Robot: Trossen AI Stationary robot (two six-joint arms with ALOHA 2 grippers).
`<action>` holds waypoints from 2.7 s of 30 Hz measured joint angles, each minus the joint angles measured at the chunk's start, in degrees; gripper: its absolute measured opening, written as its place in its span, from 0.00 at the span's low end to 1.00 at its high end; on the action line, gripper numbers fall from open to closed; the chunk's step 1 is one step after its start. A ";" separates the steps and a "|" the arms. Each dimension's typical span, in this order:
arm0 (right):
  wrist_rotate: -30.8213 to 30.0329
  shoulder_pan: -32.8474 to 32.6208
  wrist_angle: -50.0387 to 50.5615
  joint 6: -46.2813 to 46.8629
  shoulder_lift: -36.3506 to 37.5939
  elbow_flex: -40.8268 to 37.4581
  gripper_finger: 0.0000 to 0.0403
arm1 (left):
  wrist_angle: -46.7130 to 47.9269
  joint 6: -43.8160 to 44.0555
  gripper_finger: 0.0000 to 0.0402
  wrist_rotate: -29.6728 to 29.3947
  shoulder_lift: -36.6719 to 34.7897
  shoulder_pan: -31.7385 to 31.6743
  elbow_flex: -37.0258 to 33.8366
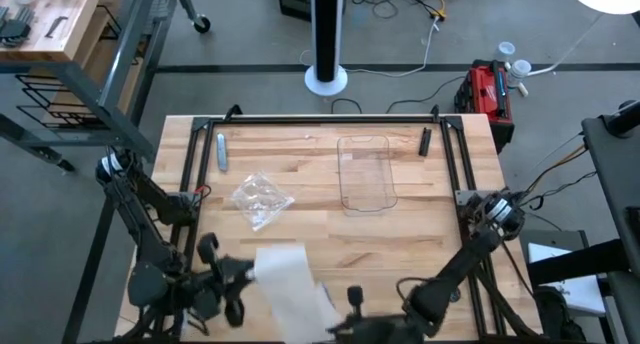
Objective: Roll bandage
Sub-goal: Roll the brown bandage
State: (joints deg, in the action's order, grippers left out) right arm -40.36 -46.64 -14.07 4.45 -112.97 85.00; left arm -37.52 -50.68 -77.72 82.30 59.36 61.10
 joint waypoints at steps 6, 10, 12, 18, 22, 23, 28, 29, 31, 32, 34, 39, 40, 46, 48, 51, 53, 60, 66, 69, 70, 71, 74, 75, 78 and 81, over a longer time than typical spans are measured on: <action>0.18 -3.69 6.70 -0.40 0.00 9.61 0.00 | -0.95 -6.33 0.08 -11.12 -0.55 -2.61 0.00; 2.26 -4.26 12.26 2.03 -0.03 17.67 0.00 | 2.76 -5.55 0.08 -12.34 -0.50 -4.00 -0.06; 3.18 -4.47 13.97 3.30 -0.07 21.37 0.00 | 4.11 -4.00 0.08 -12.34 -0.51 -4.24 -0.09; 3.38 -6.21 18.21 3.90 -0.07 30.39 0.00 | 10.51 1.87 0.08 -12.29 -0.52 -4.50 -0.17; 3.33 -6.93 18.06 2.61 -0.07 34.87 0.00 | 12.50 3.84 0.08 -12.24 -0.50 -4.42 -0.17; 3.31 -7.11 18.07 2.05 -0.07 35.76 0.00 | 12.46 3.92 0.08 -12.25 -0.50 -4.45 -0.17; 3.33 -8.39 18.11 1.43 -0.07 38.18 0.00 | 12.62 4.69 0.08 -12.21 -0.50 -4.60 -0.17; 3.33 -8.68 18.03 1.22 -0.07 38.38 0.00 | 12.66 4.73 0.08 -12.18 -0.50 -4.73 -0.17; 3.30 -9.14 17.10 1.17 -0.07 38.25 0.00 | 12.68 4.99 0.08 -12.14 -0.50 -5.22 -0.17; 3.22 -9.47 16.29 1.33 -0.07 37.93 0.00 | 12.70 5.21 0.08 -12.12 -0.50 -5.56 -0.17; 3.06 -10.18 14.87 1.35 -0.64 37.70 0.00 | 12.70 5.84 0.08 -12.10 -0.50 -6.30 -0.17; 2.45 -12.01 14.03 2.49 -2.86 37.61 0.00 | 12.73 7.43 0.08 -11.79 -0.61 -7.98 -0.17; 1.80 -12.12 14.52 3.49 -3.35 37.61 0.00 | 12.72 7.70 0.08 -11.77 -0.69 -8.23 -0.17; 0.28 -11.79 28.36 16.88 -5.40 37.57 0.00 | 12.70 8.04 0.08 -11.63 -2.13 -8.37 -0.17; 0.80 -10.62 36.62 24.72 -6.31 37.16 0.00 | 12.35 8.09 0.08 -10.01 -3.31 -8.41 -0.17; 4.86 -8.29 42.66 31.09 -8.40 36.02 0.00 | 9.18 6.93 0.08 -5.15 -4.74 -8.42 -0.17; 6.74 -6.86 42.84 31.24 -9.44 35.14 0.00 | 5.61 4.96 0.08 -0.95 -5.23 -8.42 -0.17; 12.32 -1.33 44.85 28.74 -11.06 30.73 0.00 | -3.29 0.76 0.08 13.34 -5.53 -7.84 -0.17; 11.98 1.95 53.86 31.26 -10.88 27.19 0.00 | -3.06 3.22 0.08 23.43 -5.57 -4.76 -0.17; 10.98 3.41 57.52 32.25 -10.59 25.63 0.00 | -2.97 3.83 0.08 23.65 -5.57 -2.37 -0.17; 9.91 3.80 57.96 32.22 -10.26 25.02 0.00 | -2.69 4.22 0.08 23.72 -5.57 -1.65 -0.17; 9.10 4.13 58.13 31.92 -9.88 24.44 0.00 | -2.21 4.88 0.08 24.39 -5.57 -1.04 -0.17; 7.85 5.40 58.25 29.74 -8.74 23.24 0.00 | -0.79 6.75 0.08 28.75 -5.57 0.70 -0.17; 7.51 6.05 58.27 28.69 -8.46 22.86 0.00 | -0.45 7.37 0.08 30.65 -5.56 1.19 -0.17; 5.50 8.61 58.71 25.44 -8.18 21.78 0.00 | 0.11 9.44 0.08 35.61 -4.94 2.32 -0.17; 5.15 11.49 58.85 21.22 -7.40 20.78 0.00 | 0.55 11.53 0.08 36.60 -3.54 3.18 -0.17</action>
State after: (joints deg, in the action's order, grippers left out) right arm -35.21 -35.15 44.78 25.67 -120.37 105.77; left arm -36.97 -39.15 -41.12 78.76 62.54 60.93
